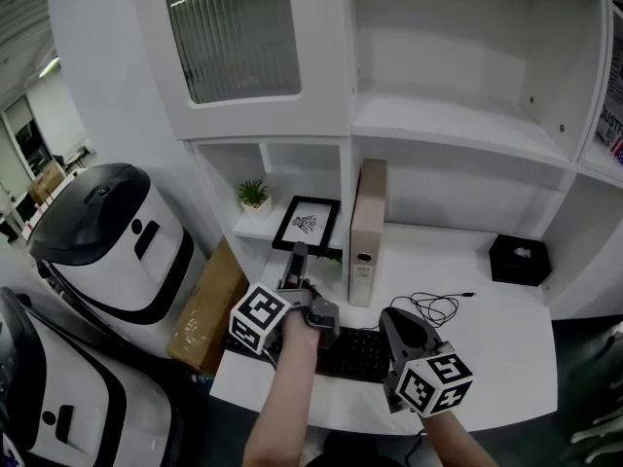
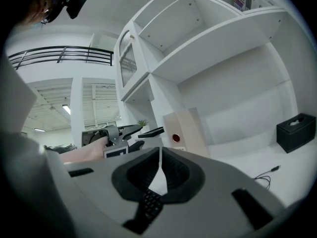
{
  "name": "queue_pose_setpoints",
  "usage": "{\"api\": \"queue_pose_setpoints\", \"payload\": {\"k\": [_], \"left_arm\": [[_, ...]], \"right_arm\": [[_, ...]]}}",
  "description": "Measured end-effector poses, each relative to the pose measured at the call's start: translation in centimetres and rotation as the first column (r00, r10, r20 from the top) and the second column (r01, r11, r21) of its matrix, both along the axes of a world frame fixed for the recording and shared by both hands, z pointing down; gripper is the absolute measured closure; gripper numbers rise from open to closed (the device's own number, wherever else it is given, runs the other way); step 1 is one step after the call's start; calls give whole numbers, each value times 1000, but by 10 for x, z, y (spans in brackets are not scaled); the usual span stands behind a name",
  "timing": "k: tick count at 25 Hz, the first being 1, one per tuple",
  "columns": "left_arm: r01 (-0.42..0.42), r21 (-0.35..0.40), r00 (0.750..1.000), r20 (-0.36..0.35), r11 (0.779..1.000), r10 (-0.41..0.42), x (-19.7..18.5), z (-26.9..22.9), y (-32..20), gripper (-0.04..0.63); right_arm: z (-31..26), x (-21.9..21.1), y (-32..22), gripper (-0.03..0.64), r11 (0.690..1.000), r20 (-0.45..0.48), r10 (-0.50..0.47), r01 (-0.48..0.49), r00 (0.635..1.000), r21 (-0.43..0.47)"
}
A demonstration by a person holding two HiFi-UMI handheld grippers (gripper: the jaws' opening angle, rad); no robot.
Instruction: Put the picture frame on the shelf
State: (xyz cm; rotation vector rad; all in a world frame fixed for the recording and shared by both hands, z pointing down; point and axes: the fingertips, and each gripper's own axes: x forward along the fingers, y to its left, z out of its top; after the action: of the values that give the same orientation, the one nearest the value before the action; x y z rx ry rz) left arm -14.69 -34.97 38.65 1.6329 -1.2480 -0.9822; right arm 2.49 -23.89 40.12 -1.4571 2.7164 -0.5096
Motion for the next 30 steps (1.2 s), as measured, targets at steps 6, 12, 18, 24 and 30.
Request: {"api": "queue_pose_setpoints", "payload": {"k": [6,12,18,24,30], "left_arm": [[-34,0,948,318,999,32,0,-1,15,362],[-90,-8,789,610,996,76,14,0,20,362],[-104,-24,552,830,994,78,19,2,16,362],[-100,-39,417,906,994,77,20,5,5,362],[-102,-42,369,926,994,77,24,5,-4,364]], "right_arm": [[2,-10,6,615,1000,4,-18,18,1000,-4],[5,-12,8,614,1000,10,-20,20,1000,-11],[7,-9,5,615,1000,10,-9,9,1000,-16],[10,-7,0,615,1000,9,1,-1,1000,-22],[13,-5,-5,614,1000,12,11,-11,1000,-29]]}}
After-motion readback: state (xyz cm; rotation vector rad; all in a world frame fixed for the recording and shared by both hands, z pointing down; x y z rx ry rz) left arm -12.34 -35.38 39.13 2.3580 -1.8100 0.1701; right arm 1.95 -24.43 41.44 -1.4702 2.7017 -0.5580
